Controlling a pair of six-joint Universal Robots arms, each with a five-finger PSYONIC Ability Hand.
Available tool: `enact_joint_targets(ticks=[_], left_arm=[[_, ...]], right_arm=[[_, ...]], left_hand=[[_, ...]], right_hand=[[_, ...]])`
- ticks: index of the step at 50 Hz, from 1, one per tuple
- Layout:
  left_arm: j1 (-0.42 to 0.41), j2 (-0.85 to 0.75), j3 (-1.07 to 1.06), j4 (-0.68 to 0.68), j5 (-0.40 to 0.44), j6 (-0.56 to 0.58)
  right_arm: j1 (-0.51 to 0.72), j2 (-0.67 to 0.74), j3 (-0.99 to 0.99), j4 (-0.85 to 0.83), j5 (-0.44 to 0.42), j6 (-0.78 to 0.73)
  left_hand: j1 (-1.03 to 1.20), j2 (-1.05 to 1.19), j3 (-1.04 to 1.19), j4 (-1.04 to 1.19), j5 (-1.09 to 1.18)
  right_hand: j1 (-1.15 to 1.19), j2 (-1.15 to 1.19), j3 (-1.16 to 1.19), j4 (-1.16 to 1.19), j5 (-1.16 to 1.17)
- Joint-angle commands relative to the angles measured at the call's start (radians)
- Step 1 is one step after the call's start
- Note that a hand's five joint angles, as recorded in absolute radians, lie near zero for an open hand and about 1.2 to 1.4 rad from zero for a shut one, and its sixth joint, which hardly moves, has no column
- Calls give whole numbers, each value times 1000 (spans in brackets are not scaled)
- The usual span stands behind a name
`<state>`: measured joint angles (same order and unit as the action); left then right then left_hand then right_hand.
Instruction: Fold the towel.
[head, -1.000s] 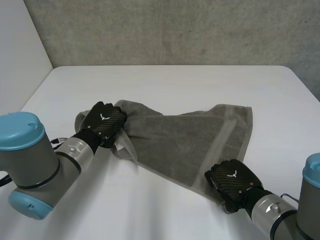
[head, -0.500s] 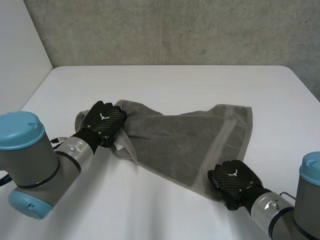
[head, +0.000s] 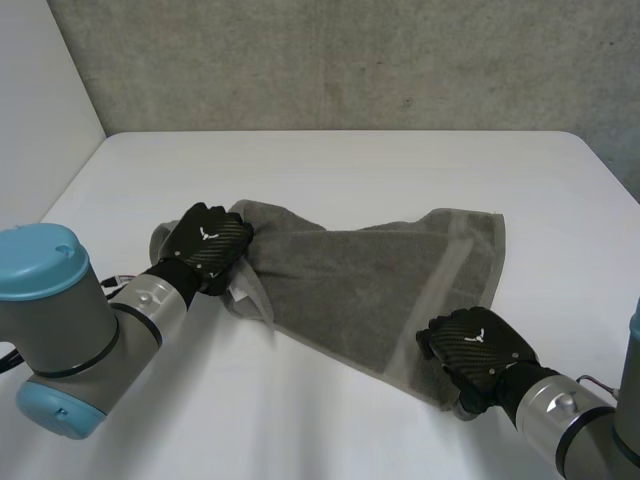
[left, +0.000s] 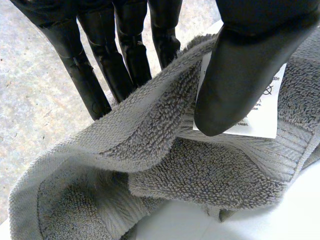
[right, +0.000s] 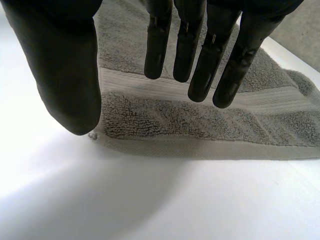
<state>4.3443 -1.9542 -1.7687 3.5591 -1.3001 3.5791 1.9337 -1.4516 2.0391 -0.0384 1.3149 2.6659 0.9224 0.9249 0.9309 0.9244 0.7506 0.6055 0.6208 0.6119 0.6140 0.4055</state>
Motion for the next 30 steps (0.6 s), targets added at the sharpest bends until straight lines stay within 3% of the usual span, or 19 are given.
enact_joint_targets(ticks=[1, 11, 30], left_arm=[[0, 0, 0, 1, 1, 0], [0, 0, -1, 0, 1, 1], [0, 0, -1, 1, 1, 0]], right_arm=[[-13, -3, 24, 12, -16, -55], [-22, 88, 38, -52, -29, -74], [-24, 112, 23, -103, -31, -70]], left_hand=[[-16, -19, -25, -18, -19], [-19, -21, -27, -21, -22], [-45, -48, -54, -47, -48]], right_hand=[[-33, -48, -40, -42, -8], [5, -10, -1, -4, 30], [146, 131, 139, 137, 171]])
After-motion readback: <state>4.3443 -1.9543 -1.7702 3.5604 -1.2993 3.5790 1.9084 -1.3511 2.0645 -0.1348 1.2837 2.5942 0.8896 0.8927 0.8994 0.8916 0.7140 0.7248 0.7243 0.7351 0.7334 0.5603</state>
